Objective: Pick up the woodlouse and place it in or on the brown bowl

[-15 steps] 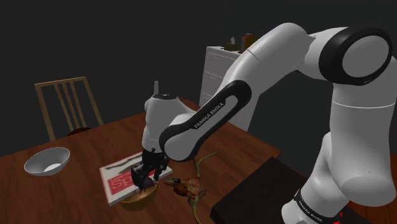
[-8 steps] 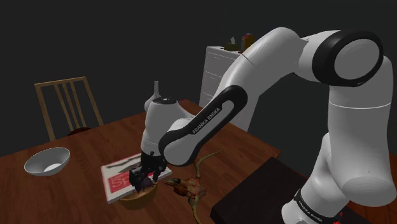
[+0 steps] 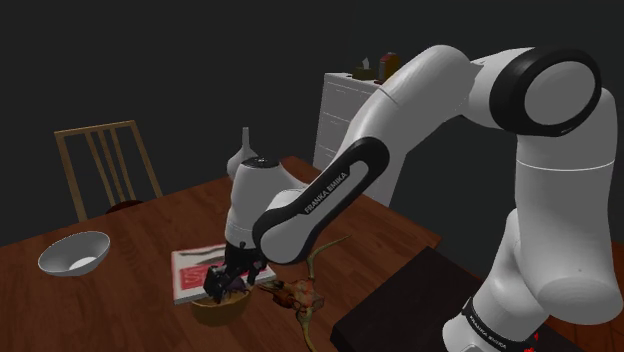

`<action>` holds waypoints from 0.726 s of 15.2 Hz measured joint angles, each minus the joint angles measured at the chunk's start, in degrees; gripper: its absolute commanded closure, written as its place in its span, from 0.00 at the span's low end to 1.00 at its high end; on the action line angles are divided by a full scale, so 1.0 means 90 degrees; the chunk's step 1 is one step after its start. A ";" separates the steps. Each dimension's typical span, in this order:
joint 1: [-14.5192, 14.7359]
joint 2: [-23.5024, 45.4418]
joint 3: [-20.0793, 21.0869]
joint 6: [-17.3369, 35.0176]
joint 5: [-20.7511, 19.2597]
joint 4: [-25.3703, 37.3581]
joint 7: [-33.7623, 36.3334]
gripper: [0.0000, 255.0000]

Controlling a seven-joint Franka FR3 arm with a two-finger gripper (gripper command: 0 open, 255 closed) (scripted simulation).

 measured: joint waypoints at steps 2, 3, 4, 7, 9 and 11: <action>0.0002 -0.0003 0.0008 0.0008 0.0006 -0.0029 -0.0001 0.00; 0.0016 0.0029 0.0003 -0.0012 -0.0008 0.0025 0.0008 0.00; -0.0006 -0.0039 0.0018 -0.0110 0.0014 0.0049 -0.0005 0.00; -0.0139 -0.0471 0.0111 -0.0463 0.0171 -0.0032 -0.0110 0.00; -0.0182 -0.0609 0.0134 -0.0595 0.0223 -0.0039 -0.0151 0.00; -0.0195 -0.0639 0.0138 -0.0635 0.0235 -0.0033 -0.0166 0.00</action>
